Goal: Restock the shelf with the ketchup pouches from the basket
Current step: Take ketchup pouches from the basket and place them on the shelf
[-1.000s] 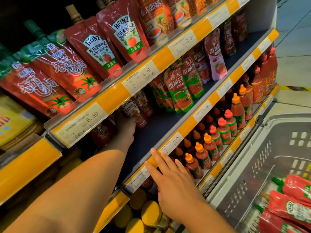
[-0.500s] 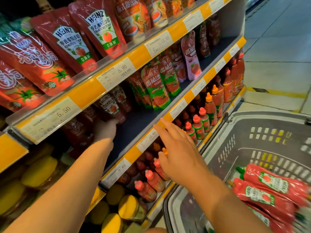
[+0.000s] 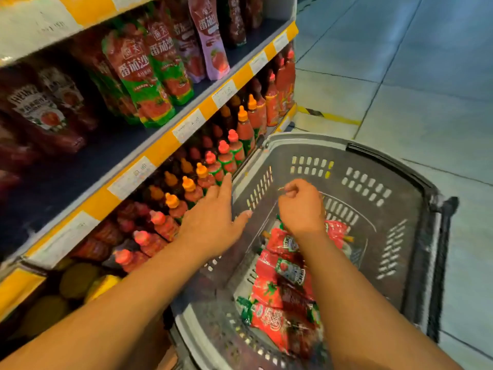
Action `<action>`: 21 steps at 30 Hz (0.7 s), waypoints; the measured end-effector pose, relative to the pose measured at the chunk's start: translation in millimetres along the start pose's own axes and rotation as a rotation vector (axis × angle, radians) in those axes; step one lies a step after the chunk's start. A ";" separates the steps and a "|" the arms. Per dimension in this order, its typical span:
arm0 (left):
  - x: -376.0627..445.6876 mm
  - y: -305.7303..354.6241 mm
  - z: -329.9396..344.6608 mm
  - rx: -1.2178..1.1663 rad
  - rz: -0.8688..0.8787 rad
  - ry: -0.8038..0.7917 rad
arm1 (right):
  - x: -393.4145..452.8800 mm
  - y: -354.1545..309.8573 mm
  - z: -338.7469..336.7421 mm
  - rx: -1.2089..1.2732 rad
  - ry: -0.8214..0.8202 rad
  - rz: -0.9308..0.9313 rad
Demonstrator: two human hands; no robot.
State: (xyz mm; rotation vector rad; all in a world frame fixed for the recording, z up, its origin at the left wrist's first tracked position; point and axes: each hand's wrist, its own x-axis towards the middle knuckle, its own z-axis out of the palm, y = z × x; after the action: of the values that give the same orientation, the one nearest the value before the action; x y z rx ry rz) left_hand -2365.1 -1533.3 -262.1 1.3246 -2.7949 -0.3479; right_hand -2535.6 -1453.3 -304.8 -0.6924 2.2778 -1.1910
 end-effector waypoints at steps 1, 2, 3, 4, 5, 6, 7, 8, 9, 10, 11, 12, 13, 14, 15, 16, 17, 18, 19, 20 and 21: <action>1.5 0.4 2.6 0.057 -0.048 0.003 | 2.3 12.0 -0.7 -0.003 -0.003 0.057; 2.0 -0.5 3.0 0.067 -0.080 0.019 | 4.0 23.8 0.0 -0.002 -0.007 0.118; 1.8 -2.7 3.5 0.050 -0.092 0.040 | 4.8 35.5 1.4 -0.009 -0.012 0.168; 1.0 -4.8 3.7 0.024 -0.091 0.062 | 4.3 47.3 3.4 -0.031 -0.027 0.214; 0.4 -6.4 4.1 0.002 -0.085 0.078 | 2.4 59.0 6.3 -0.045 -0.049 0.268; -0.5 -6.6 4.0 -0.005 -0.081 0.085 | -1.1 70.3 9.1 -0.052 -0.067 0.326; -1.7 -5.2 3.4 0.004 -0.078 0.089 | -4.0 84.6 13.3 -0.078 -0.081 0.373; -3.2 -3.3 3.5 0.031 -0.068 0.094 | -7.7 98.7 17.0 -0.116 -0.105 0.411; -4.4 -1.8 4.9 0.064 -0.052 0.108 | -9.5 113.2 22.3 -0.149 -0.132 0.441; -5.3 -0.8 6.2 0.090 -0.034 0.119 | -10.8 125.2 27.3 -0.182 -0.155 0.475; -5.7 -0.8 7.2 0.101 -0.018 0.127 | -11.0 135.3 32.1 -0.198 -0.163 0.506; -5.5 -1.5 7.5 0.099 -0.012 0.131 | -12.6 138.6 35.1 -0.207 -0.169 0.532; -5.5 -2.4 7.7 0.094 -0.010 0.138 | -13.4 142.8 38.4 -0.214 -0.176 0.549; -5.7 -3.8 8.4 0.091 -0.011 0.141 | -14.3 145.4 40.8 -0.227 -0.180 0.570; -6.0 -4.6 9.1 0.091 -0.010 0.146 | -16.4 147.8 42.2 -0.243 -0.169 0.584; -6.4 -5.0 10.0 0.090 -0.008 0.152 | -18.1 151.8 43.5 -0.256 -0.157 0.622; -6.8 -4.9 10.2 0.086 -0.007 0.161 | -18.9 157.9 45.1 -0.259 -0.145 0.666; -7.1 -4.9 10.6 0.084 -0.008 0.165 | -21.7 160.5 45.1 -0.276 -0.144 0.702; -7.3 -4.8 10.6 0.088 -0.008 0.166 | -24.1 162.8 45.9 -0.301 -0.154 0.715; -7.8 -4.9 10.1 0.095 -0.008 0.166 | -27.1 164.0 46.1 -0.340 -0.171 0.730; -8.5 -5.1 9.4 0.101 -0.008 0.167 | -28.2 169.7 48.8 -0.390 -0.198 0.749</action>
State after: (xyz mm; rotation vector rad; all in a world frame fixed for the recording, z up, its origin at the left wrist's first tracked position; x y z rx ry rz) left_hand -2357.0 -1528.1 -271.8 1.3179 -2.7012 -0.0916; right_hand -2520.5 -1381.1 -467.7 -0.0361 2.2849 -0.3201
